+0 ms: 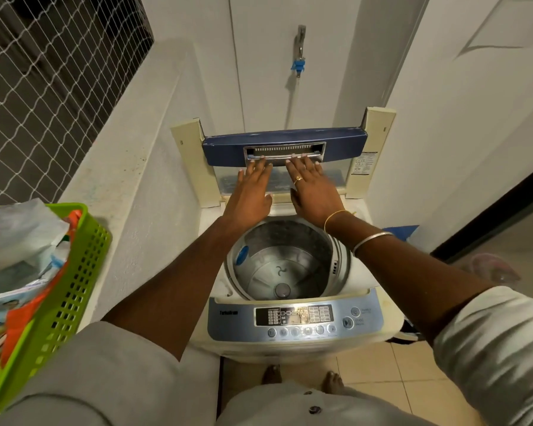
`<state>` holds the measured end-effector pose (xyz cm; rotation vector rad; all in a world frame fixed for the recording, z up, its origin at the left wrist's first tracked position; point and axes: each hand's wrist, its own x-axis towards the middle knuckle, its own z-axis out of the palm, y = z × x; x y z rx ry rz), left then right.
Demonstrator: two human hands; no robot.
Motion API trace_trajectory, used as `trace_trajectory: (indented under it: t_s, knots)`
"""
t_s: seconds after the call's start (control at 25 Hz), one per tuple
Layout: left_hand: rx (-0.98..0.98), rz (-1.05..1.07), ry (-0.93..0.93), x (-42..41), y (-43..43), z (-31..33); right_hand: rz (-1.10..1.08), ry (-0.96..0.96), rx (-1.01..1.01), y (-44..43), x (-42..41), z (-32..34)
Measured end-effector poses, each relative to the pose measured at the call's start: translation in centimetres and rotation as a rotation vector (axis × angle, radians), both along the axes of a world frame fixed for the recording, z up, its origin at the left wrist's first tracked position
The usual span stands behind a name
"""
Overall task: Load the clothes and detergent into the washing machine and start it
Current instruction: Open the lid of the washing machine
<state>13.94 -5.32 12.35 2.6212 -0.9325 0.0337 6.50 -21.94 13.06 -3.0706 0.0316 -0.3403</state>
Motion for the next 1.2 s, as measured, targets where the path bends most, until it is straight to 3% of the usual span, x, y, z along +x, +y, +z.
trace_trajectory:
  t_s: [0.36,0.88,1.2]
  knots:
    - [0.096,0.055,0.115,-8.3,3.2,-6.7,-0.016,0.245,0.155,2.1,-8.4,-6.1]
    - [0.043,0.181,0.195,-26.3,-0.6,-7.4,0.095,0.262,0.241,-2.0,-23.7,-6.0]
    - [0.044,0.157,0.193,-26.9,-3.7,-7.6,0.055,0.277,0.277,-4.7,-25.7,-6.3]
